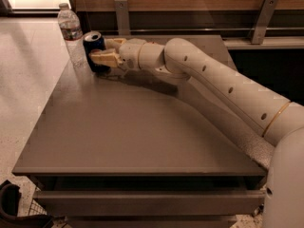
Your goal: Move pepsi can near water bottle
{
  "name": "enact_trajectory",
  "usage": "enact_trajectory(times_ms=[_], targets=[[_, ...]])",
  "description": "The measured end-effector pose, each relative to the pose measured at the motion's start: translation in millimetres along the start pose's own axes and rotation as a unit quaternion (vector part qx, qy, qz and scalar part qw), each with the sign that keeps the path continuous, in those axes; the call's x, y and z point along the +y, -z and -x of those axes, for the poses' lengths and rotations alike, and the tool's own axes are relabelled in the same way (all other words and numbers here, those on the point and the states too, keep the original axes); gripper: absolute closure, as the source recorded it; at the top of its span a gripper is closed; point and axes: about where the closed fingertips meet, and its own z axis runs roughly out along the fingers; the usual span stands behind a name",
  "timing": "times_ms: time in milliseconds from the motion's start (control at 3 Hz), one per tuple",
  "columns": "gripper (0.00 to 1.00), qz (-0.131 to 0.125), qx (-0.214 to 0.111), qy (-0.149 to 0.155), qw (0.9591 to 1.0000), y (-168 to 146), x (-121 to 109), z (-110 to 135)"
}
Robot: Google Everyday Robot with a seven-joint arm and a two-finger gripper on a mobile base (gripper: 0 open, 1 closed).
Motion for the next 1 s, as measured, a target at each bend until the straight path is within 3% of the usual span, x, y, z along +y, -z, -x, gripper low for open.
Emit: enact_trajectory(times_ms=[1000], targets=[[0.28,0.006,-0.002,-0.001,1.0000,-5.8,5.5,1.8]])
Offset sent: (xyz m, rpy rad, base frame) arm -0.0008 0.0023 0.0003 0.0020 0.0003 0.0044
